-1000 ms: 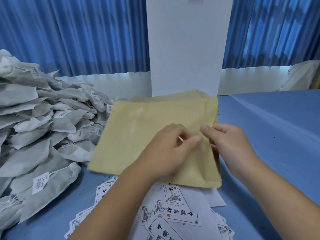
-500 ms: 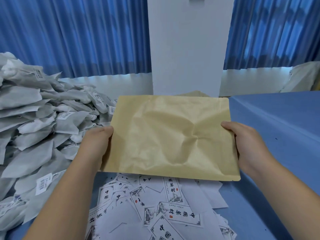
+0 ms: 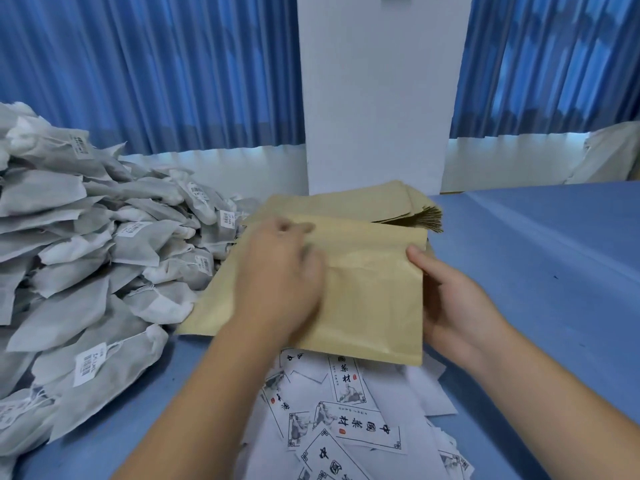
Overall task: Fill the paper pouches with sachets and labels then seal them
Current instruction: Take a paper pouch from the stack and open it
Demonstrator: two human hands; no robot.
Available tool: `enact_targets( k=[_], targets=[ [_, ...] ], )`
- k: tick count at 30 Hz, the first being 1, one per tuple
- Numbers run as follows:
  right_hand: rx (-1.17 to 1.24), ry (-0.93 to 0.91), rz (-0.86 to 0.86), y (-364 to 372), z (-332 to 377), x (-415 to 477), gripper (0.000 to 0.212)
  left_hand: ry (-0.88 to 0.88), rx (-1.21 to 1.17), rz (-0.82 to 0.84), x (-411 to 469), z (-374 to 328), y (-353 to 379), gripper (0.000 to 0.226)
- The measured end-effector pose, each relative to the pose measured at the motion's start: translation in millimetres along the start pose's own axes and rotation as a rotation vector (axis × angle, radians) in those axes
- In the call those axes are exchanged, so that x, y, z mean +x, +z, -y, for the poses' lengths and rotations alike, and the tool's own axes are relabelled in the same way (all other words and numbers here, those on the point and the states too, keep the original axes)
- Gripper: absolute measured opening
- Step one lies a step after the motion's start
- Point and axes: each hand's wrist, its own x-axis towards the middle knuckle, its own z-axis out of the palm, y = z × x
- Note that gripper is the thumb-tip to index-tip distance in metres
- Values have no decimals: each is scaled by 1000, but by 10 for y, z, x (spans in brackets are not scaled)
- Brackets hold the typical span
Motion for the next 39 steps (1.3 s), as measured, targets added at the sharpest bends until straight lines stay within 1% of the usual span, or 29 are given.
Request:
enact_targets(
  k=[2, 4, 5, 7, 9, 11, 15, 19, 20, 22, 24, 26, 29, 31, 33, 35, 37, 39],
  targets=[
    [18, -4, 35, 38, -32, -7, 39, 140, 60, 119, -128, -388, 66, 50],
    [16, -2, 72, 47, -19, -43, 37, 195, 158, 183, -261, -680, 113, 61],
    [6, -2, 81, 53, -4, -66, 33, 185, 202, 193, -313, -765, 134, 68],
    [-20, -37, 91, 80, 22, -119, 29, 99, 261, 165, -351, -838, 168, 80],
    [-48, -108, 111, 138, 29, -174, 23, 10, 288, 104, -342, -876, 166, 85],
    [-67, -171, 128, 201, 32, -236, 29, -20, 286, 65, -352, -938, 153, 80],
    [-97, -267, 130, 231, 70, -324, 25, -12, 241, 36, -361, -1024, 93, 58],
    [-240, -357, 131, 275, 57, -352, 32, 21, 189, -33, -301, -943, -8, 40],
    [-286, -397, 132, 281, 44, -341, 29, 44, 184, -58, -275, -897, -36, 37],
    [-420, -484, 114, 268, 9, -312, 19, 96, 166, -81, -216, -789, -82, 36],
    [-584, -596, 46, 231, -26, -282, 13, 130, 149, -78, -146, -679, -109, 37],
    [-742, -729, -46, 188, -44, -265, 17, 141, 136, -87, -62, -573, -139, 37],
    [-903, -874, -81, 157, -53, -266, 19, 182, 86, -144, 59, -431, -221, 39],
    [-937, -899, -100, 156, -71, -263, 19, 202, 34, -173, 115, -363, -267, 42],
    [-994, -936, -140, 174, -100, -263, 19, 238, -1, -177, 121, -315, -294, 39],
    [-1032, -980, -222, 172, -120, -261, 27, 318, -25, -177, 75, -287, -305, 38],
    [-939, -959, -307, 159, -94, -259, 37, 390, -55, -196, 18, -267, -303, 40],
    [-810, -872, -363, 142, -41, -257, 35, 435, -88, -195, -10, -253, -283, 39]
  ],
)
